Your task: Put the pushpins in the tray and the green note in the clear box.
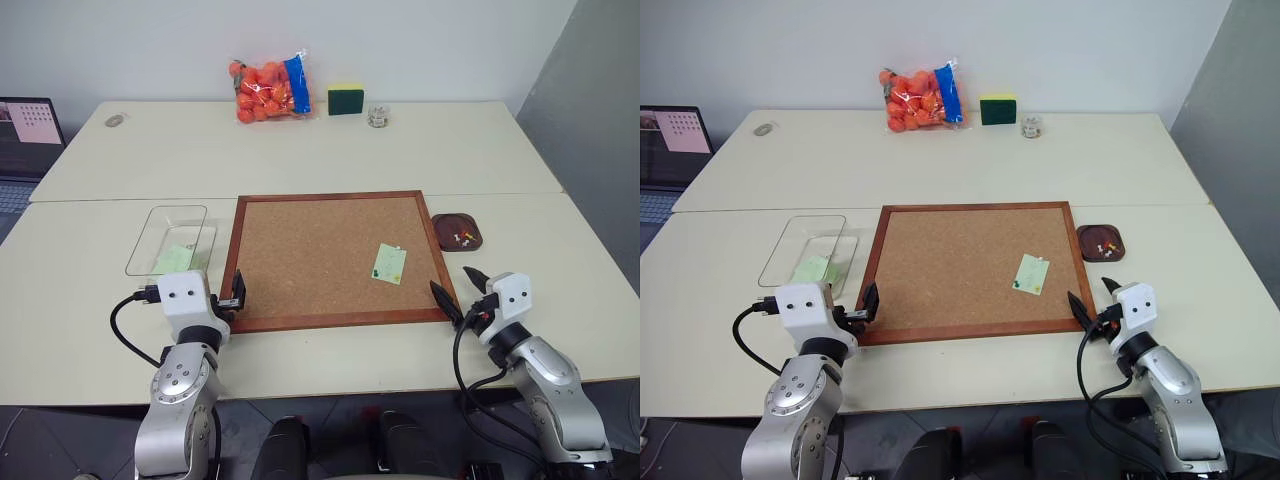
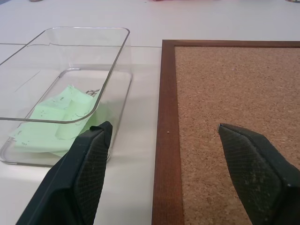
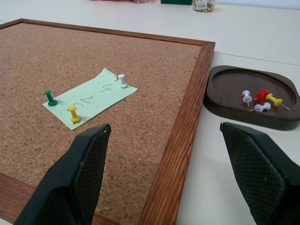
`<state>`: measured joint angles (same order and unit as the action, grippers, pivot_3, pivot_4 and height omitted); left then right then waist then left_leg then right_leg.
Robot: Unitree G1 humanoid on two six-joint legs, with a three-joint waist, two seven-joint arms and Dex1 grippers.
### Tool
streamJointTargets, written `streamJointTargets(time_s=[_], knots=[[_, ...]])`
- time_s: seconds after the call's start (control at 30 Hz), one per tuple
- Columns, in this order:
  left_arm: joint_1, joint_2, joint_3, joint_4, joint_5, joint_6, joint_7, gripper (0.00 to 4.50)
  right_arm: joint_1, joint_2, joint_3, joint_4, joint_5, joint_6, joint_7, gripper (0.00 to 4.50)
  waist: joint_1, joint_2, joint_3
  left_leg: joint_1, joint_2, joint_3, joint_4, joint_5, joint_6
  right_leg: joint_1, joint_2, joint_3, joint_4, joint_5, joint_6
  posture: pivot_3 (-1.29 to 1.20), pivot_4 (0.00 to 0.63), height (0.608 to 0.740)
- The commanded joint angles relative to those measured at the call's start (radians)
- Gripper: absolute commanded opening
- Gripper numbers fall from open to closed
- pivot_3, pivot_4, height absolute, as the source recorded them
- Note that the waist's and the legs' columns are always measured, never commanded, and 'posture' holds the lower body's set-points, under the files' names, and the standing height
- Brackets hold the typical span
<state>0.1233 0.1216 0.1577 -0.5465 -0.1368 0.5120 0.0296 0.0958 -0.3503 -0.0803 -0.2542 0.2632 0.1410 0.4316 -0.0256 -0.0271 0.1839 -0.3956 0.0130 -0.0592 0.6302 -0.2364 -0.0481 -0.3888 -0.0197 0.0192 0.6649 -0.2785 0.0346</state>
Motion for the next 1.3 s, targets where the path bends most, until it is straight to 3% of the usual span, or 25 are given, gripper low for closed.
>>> streamJointTargets(time_s=[0.03, 0.23, 0.37, 0.6, 0.8, 0.93, 1.23, 1.3], knots=[[-0.01, -0.002, -0.006, -0.03, 0.007, -0.02, -0.003, 3.81, -0.005, 0.002, -0.016, -0.011, 0.0, -0.033, 0.005, 3.96, 0.0, 0.0, 0.0, 0.0, 0.0, 0.0, 0.0, 0.0, 0.0, 0.0, 0.0, 0.0, 0.0, 0.0, 0.0, 0.0, 0.15, 0.74], [-0.016, -0.004, -0.009, -0.03, 0.005, -0.023, -0.01, 3.81, -0.01, 0.004, -0.015, -0.008, -0.002, -0.039, 0.008, 3.96, 0.0, 0.0, 0.0, 0.0, 0.0, 0.0, 0.0, 0.0, 0.0, 0.0, 0.0, 0.0, 0.0, 0.0, 0.0, 0.0, 0.15, 0.74], [-0.016, -0.013, -0.012, -0.042, -0.006, -0.043, -0.019, 4.46, -0.01, 0.004, -0.022, -0.003, 0.02, -0.043, 0.025, 4.5, 0.0, 0.0, 0.0, 0.0, 0.0, 0.0, 0.0, 0.0, 0.0, 0.0, 0.0, 0.0, 0.0, 0.0, 0.0, 0.0, 0.15, 0.74], [-0.033, -0.004, -0.022, -0.03, 0.003, -0.046, -0.031, 4.46, -0.018, 0.005, -0.016, -0.023, 0.011, -0.032, 0.016, 4.5, 0.0, 0.0, 0.0, 0.0, 0.0, 0.0, 0.0, 0.0, 0.0, 0.0, 0.0, 0.0, 0.0, 0.0, 0.0, 0.0, 0.15, 0.74], [-0.169, 0.067, -0.112, 0.055, -0.032, -0.014, -0.174, 4.46, -0.054, 0.001, 0.009, -0.045, 0.02, 0.003, 0.031, 4.5, 0.002, 0.001, 0.0, 0.001, 0.0, 0.0, 0.001, 0.0, 0.0, 0.001, 0.0, 0.0, 0.001, 0.001, 0.0, 0.0, 0.15, 0.74], [-0.282, 0.099, -0.144, 0.154, -0.103, 0.003, -0.309, 3.9, -0.125, 0.001, 0.05, -0.047, 0.03, 0.029, 0.066, 4.5, 0.0, 0.001, 0.0, 0.002, -0.001, 0.0, 0.001, 0.0, 0.0, 0.002, 0.001, 0.0, 0.002, 0.001, 0.0, 0.0, 0.15, 0.74], [-0.412, 0.175, -0.198, 0.347, -0.098, -0.077, -0.478, 2.02, -0.231, 0.003, 0.091, 0.011, -0.001, 0.048, 0.078, 2.56, -0.001, 0.001, -0.001, 0.001, 0.0, 0.0, 0.001, 0.001, 0.0, 0.001, 0.001, 0.0, 0.001, 0.004, -0.005, 0.0, 0.15, 0.74], [-0.422, 0.18, -0.203, 0.385, -0.099, -0.089, -0.499, 1.69, -0.249, 0.008, 0.104, 0.024, -0.017, 0.052, 0.065, 2.55, -0.001, 0.001, 0.0, 0.001, -0.001, 0.0, 0.001, 0.001, 0.0, 0.001, 0.0, 0.0, 0.001, 0.004, -0.005, 0.0, 0.15, 0.74]])
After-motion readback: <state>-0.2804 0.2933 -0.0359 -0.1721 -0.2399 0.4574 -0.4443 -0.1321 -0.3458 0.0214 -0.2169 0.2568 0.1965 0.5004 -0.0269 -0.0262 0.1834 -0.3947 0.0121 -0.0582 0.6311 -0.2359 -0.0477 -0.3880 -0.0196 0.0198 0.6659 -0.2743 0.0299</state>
